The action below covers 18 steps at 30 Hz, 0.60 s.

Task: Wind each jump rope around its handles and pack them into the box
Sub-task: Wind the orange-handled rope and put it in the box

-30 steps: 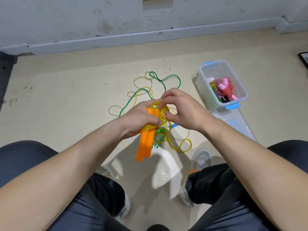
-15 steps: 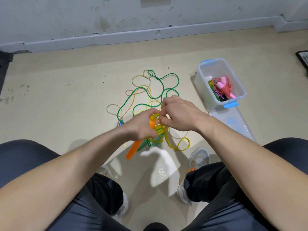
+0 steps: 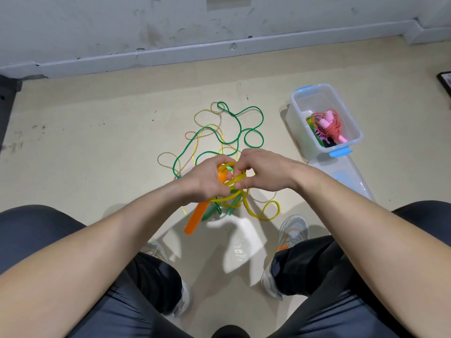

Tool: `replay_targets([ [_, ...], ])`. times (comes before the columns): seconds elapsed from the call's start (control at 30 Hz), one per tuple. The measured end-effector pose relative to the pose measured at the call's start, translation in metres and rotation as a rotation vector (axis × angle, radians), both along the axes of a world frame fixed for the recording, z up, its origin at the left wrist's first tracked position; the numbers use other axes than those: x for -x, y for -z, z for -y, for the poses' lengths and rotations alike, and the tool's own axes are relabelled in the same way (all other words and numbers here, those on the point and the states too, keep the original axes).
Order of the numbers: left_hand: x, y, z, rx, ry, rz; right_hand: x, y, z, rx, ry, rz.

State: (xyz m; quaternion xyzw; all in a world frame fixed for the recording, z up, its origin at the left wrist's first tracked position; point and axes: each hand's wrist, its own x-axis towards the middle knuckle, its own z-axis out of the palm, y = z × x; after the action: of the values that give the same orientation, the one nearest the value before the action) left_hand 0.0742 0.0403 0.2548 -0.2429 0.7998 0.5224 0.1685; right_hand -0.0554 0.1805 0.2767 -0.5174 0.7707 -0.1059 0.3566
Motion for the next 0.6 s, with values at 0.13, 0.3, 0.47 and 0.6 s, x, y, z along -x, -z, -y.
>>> replay_targets([
  [0.13, 0.0, 0.003, -0.002, 0.061, 0.052, 0.008, -0.004, 0.003, 0.001, -0.014, 0.04, 0.01],
  [0.3, 0.0, 0.009, -0.002, 0.098, 0.02, 0.018, -0.012, 0.0, 0.005, -0.019, 0.038, -0.124],
  [0.47, 0.002, 0.015, 0.009, -0.002, -0.166, 0.056, -0.033, -0.006, 0.013, 0.165, -0.091, -0.607],
  [0.6, 0.004, 0.016, 0.01, 0.049, -0.223, 0.039, -0.033, -0.007, 0.013, 0.181, -0.016, -0.486],
])
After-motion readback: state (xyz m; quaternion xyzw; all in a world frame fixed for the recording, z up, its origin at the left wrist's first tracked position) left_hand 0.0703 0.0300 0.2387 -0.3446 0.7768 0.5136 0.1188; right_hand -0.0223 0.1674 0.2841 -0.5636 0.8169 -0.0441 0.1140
